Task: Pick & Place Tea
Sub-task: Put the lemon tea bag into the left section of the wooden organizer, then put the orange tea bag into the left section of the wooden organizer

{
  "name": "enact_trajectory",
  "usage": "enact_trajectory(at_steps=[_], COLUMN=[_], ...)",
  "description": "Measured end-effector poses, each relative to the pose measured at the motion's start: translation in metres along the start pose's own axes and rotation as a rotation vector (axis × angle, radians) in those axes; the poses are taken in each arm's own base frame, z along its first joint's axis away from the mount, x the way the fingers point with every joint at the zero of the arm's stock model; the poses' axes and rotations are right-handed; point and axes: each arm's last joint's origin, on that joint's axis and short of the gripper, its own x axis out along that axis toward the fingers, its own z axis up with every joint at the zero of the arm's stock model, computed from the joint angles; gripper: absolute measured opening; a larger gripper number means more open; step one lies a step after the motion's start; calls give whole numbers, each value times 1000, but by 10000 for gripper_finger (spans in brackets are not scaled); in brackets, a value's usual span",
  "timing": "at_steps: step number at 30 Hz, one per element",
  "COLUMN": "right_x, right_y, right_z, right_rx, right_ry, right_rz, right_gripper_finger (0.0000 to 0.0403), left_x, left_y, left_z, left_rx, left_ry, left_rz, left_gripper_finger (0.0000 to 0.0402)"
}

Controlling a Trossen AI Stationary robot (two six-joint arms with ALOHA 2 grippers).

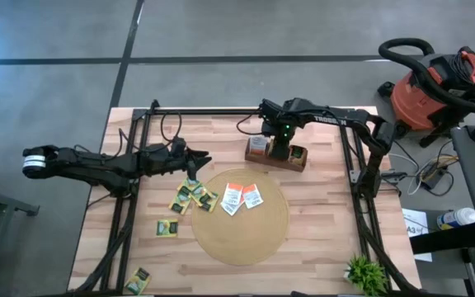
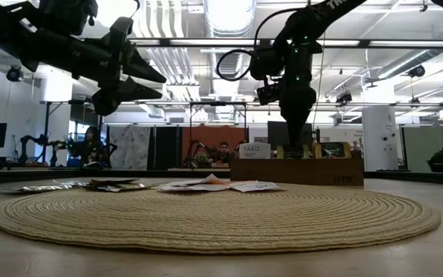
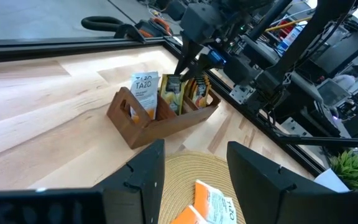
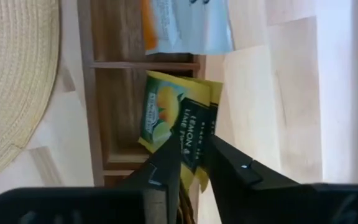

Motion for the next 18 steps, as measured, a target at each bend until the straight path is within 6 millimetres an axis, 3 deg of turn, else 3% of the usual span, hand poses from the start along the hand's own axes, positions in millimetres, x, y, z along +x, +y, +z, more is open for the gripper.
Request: enact_trajectory(at_steps=[9,18], right_x=[-7,-55], right_y=[2,10], right_z=[-2,-1], right_rx=[20,29], right_ry=[-5,-166], right_rz=[5,-16], right_gripper_finger=[113,123], left_x=[0,0], left_y=[0,-1], left_z=[0,-1], left_rx=[0,-22], left_ry=[2,21], left_rz=[1,-24], left_gripper_finger=[167,167])
